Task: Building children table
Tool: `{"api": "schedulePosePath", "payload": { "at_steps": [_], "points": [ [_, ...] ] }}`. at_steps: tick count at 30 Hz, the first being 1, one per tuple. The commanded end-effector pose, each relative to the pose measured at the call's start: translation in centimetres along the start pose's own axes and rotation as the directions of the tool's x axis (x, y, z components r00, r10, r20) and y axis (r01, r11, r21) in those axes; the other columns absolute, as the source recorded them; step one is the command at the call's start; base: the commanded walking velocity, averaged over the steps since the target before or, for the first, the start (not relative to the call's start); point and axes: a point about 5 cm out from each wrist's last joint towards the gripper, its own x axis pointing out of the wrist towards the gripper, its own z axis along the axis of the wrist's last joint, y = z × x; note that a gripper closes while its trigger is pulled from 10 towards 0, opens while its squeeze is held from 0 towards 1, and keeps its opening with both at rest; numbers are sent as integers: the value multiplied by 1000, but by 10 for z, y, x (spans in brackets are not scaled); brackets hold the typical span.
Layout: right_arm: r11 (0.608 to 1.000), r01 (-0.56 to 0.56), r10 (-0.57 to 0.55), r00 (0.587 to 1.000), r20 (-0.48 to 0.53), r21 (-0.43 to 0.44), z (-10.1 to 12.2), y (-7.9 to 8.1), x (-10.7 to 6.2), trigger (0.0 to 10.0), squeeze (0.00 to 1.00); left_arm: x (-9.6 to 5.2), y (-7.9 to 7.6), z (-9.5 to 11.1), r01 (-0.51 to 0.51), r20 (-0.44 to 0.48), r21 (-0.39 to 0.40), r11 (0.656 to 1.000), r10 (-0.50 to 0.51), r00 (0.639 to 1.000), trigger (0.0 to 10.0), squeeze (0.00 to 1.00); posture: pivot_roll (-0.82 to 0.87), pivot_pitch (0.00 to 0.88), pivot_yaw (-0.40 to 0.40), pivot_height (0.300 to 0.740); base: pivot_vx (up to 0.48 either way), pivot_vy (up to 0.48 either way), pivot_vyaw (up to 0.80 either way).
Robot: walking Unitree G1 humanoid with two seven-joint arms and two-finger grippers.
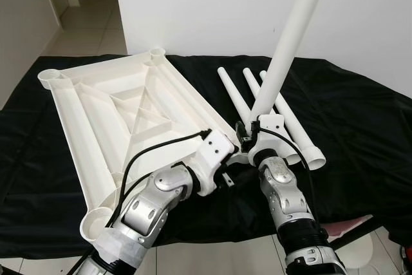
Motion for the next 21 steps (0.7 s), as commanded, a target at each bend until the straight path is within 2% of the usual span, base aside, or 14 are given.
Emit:
{"api": "schedulePosePath", "payload": {
  "at_steps": [1,4,10,11,15,21],
  "points": [
    [999,23,-21,998,-54,46,-10,9,-7,10000,0,-1,6,-1,-18,-11,19,1000,18,1000,10000,0,15,14,-46,740,0,0,0],
    [998,4,-1,999,-50,65,-8,18,-9,10000,0,-2,9,0,-24,-12,26,999,24,1000,10000,0,12,9,-45,740,0,0,0],
    [998,26,-22,998,-53,59,-4,13,-10,10000,0,-1,9,-1,-21,-10,26,999,22,1000,10000,0,12,4,-44,740,0,0,0],
    [999,16,-15,999,-35,40,-2,12,-9,10000,1000,-1,7,-2,-19,-10,25,1000,19,1000,10000,0,15,2,-46,740,0,0,0],
    [1000,-19,19,999,26,-15,7,6,-8,10000,1000,0,3,-3,-8,-9,20,1000,8,1000,10000,0,21,1,-47,740,0,0,0],
    [996,-66,69,997,41,-56,12,-5,-6,10000,1000,1,0,-3,-1,-6,17,1000,1,1000,10000,0,24,1,-46,740,0,0,0]
  ]
}}
